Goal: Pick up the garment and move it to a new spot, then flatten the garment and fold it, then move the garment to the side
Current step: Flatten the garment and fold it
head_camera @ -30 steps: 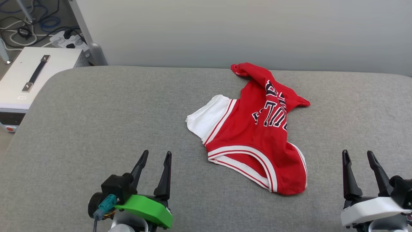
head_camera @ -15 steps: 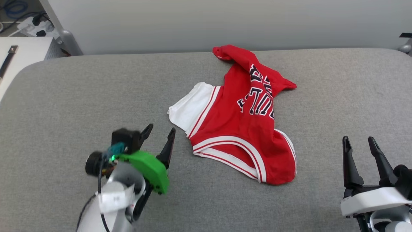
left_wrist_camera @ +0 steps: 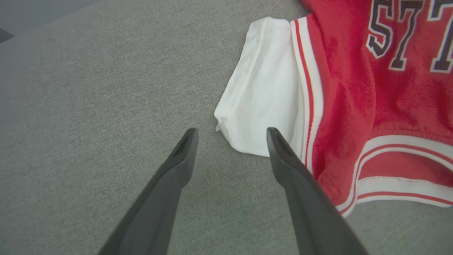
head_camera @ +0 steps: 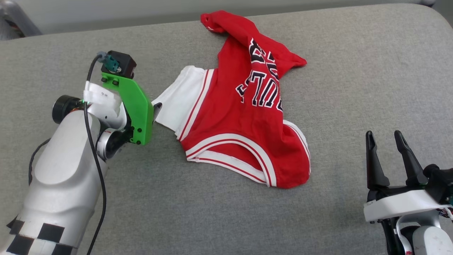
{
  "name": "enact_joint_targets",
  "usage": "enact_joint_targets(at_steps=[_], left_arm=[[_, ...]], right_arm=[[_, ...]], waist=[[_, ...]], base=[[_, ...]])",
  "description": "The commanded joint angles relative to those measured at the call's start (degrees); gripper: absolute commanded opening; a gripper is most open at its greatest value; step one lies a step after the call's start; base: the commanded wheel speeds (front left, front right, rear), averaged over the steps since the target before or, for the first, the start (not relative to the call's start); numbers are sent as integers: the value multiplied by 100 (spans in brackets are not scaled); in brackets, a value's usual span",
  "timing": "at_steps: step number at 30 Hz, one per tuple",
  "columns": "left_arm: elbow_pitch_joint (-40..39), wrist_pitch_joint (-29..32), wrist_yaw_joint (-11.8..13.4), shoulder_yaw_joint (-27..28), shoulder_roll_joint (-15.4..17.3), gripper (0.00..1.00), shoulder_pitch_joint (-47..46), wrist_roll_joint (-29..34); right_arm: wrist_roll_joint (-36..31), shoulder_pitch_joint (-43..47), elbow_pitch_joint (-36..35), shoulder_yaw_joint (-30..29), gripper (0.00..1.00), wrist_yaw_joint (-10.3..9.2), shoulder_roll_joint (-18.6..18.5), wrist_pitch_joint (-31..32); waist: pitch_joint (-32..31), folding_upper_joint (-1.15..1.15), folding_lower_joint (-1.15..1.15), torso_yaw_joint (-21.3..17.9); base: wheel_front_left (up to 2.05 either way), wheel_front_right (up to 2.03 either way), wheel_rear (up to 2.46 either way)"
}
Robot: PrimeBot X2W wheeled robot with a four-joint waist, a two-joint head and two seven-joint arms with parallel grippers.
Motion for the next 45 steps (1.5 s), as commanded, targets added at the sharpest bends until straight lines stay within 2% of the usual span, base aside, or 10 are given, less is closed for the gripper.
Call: enact_joint_targets(at_steps=[1,12,13,14,15,20,26,32,39,45], left_arm=[[101,84,5,-23,44,100,-168,13],[999,102,197,-148,173,100,-417,248],[1097,146,185,-169,173,80,-390,226],[1156,178,170,-186,171,32,-370,201],[1203,199,149,-201,163,0,-349,161],[1239,-168,137,-60,150,0,-267,-11],[1073,-699,313,210,257,0,19,-148],[621,-1196,504,648,346,0,786,-518],[-227,-1443,896,913,512,0,2069,-671],[-942,-1438,1280,1006,406,0,2980,-804]], right_arm=[[-29,-109,34,27,100,-5,17,-50],[-2,-301,250,134,100,-5,73,-219],[-5,-303,265,132,100,-5,77,-227],[-9,-302,275,126,100,-5,80,-232],[-13,-300,287,112,100,-5,82,-236],[-49,-276,333,69,100,-5,74,-206],[-68,-188,370,11,100,-5,11,-130],[-96,28,373,-76,100,-5,1,-14],[-121,243,349,-134,100,-5,-22,138],[-167,409,331,-181,100,-5,-10,295]], waist=[[308,0,0,-290],[572,0,0,-508],[567,0,0,-505],[560,0,0,-498],[547,0,0,-478],[416,0,0,-322],[99,0,0,31],[-330,0,0,487],[-723,0,0,921],[-979,0,0,1129]], base=[[0,0,0],[0,0,0],[0,0,0],[0,0,0],[0,0,0],[0,0,0],[0,0,0],[0,0,0],[0,0,0],[0,0,0]])
